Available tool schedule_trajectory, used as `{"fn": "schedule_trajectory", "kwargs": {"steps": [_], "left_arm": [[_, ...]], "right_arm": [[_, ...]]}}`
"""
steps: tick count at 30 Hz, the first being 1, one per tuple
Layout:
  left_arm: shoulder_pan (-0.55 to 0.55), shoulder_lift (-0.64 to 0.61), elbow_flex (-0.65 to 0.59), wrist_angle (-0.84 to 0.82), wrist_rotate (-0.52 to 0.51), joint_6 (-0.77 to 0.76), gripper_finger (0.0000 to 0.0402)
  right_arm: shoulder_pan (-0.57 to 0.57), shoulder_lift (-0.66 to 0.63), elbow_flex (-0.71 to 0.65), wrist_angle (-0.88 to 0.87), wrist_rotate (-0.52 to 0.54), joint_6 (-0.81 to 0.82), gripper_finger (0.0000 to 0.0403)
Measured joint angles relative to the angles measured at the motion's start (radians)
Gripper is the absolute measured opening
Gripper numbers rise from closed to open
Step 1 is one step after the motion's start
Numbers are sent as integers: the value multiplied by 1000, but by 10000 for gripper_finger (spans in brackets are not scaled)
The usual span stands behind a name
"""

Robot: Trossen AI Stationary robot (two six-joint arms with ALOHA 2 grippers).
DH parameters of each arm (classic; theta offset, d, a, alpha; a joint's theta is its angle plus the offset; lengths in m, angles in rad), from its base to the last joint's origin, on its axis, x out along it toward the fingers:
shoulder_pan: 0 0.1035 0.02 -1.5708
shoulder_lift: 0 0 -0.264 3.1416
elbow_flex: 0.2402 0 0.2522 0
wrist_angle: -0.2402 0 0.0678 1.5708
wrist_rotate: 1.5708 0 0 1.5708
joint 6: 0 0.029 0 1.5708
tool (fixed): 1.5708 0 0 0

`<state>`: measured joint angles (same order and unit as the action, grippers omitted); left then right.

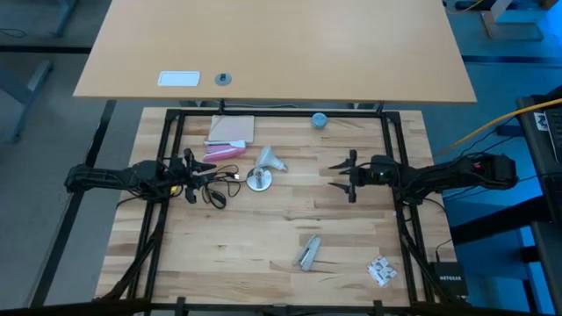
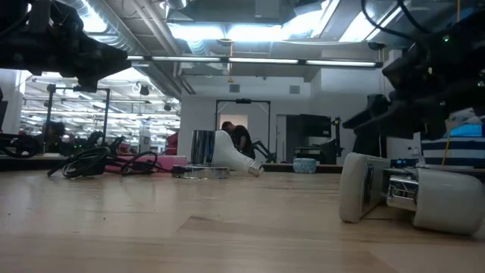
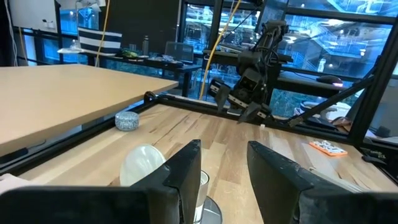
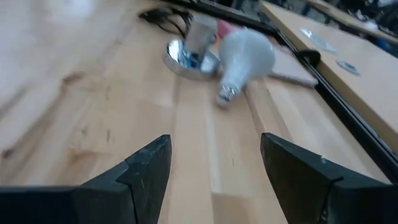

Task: Screw lightbulb
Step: Return to Home Position

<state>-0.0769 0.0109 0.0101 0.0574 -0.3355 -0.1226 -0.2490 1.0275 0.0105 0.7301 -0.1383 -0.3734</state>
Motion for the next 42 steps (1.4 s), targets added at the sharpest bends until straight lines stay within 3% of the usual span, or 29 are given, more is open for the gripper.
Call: {"fn": "schedule_trajectory", "kwargs": {"steps": [5,13,27,42], "left_arm": [[0,0,0,0,0,0,123],[0,0,0,0,0,0,123],[0,0,0,0,0,0,123],[0,0,0,0,0,0,123]], "right_arm": [[0,0,0,-32,58,0,253],[0,-24,0,-80,60,0,253],[0,-460,0,-385,60,0,253],[0,-772,0,-451,60,1,253]]}}
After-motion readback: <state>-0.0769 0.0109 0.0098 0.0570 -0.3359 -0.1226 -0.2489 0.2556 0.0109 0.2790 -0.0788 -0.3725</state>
